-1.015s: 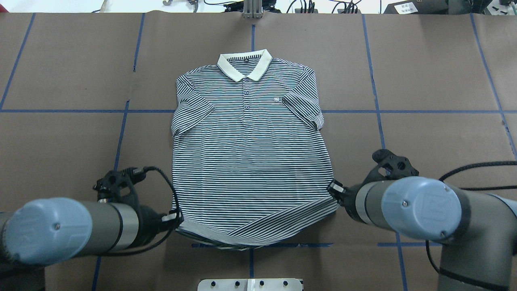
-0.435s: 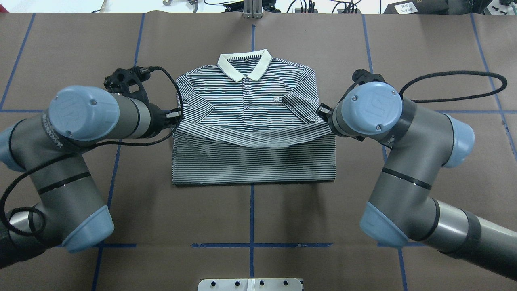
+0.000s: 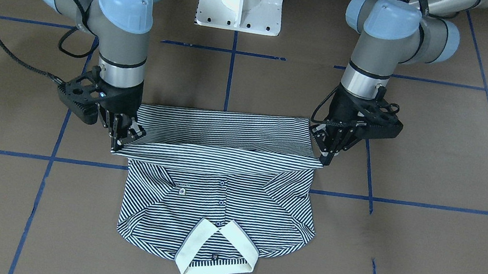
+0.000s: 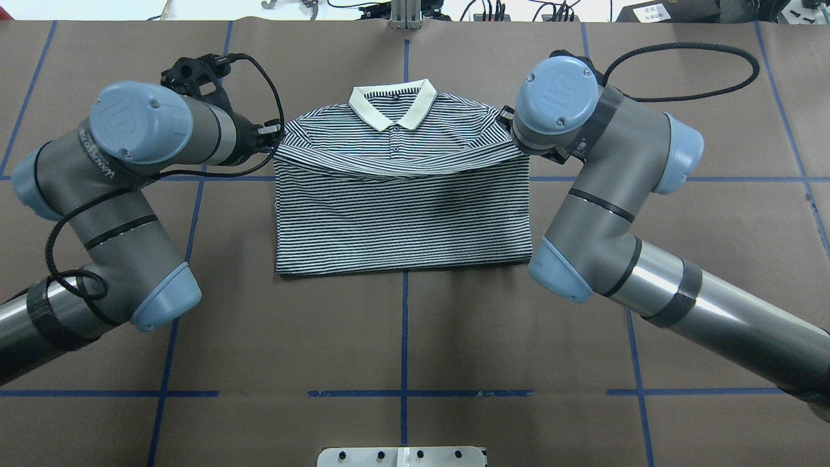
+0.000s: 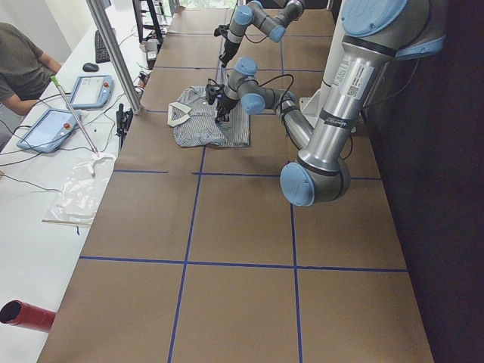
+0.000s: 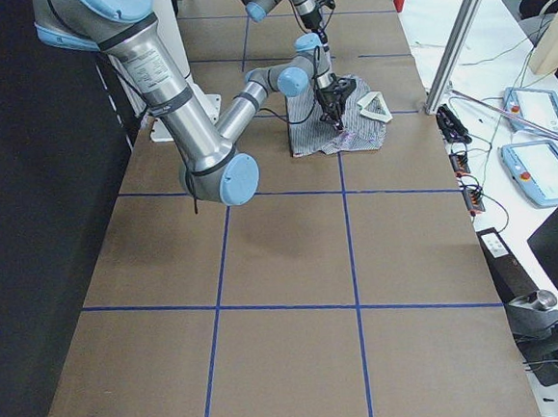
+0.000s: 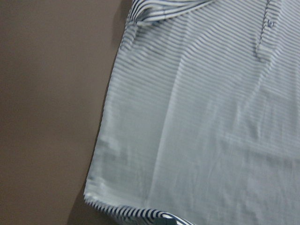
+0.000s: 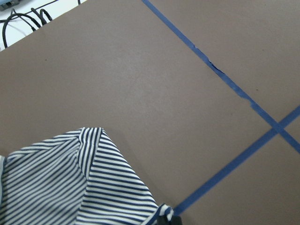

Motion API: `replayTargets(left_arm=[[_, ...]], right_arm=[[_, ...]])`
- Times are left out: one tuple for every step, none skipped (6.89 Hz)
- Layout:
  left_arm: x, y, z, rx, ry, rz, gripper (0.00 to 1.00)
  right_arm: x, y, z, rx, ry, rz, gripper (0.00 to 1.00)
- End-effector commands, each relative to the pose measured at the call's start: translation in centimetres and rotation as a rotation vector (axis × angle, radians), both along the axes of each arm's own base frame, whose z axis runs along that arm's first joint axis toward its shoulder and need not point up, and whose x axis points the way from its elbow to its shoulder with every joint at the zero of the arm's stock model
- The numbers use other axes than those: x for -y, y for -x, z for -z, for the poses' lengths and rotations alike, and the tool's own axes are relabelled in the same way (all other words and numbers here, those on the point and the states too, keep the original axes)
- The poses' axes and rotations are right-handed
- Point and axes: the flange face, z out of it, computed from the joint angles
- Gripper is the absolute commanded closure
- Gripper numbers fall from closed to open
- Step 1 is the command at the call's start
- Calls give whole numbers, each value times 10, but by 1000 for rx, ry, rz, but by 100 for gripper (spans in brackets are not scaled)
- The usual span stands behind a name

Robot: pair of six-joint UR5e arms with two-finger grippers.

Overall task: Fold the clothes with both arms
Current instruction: 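Lift the hem with both grippers and fold it toward the collar, then release the hem with both grippers near the collar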

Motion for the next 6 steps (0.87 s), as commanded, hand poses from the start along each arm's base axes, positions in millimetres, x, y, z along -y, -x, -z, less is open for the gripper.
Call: replayTargets(left_arm=[[38, -8, -9, -9, -11, 33, 100], [61, -20, -15, 10, -21, 38, 100], [75, -24, -34, 25, -58, 65, 100], [88, -31, -44, 35, -67, 64, 100], [97, -41, -48, 37, -63, 64, 100], [101, -45, -59, 40, -64, 62, 100]], right_arm=[[62, 17, 1, 6, 25, -23, 100], [76, 26, -9, 11, 21, -28, 100], [85, 33, -14, 7, 24, -29, 100], [93, 39, -15, -4, 33, -31, 100], [94, 41, -20, -11, 40, -30, 100], [95, 43, -23, -16, 45, -28, 100]])
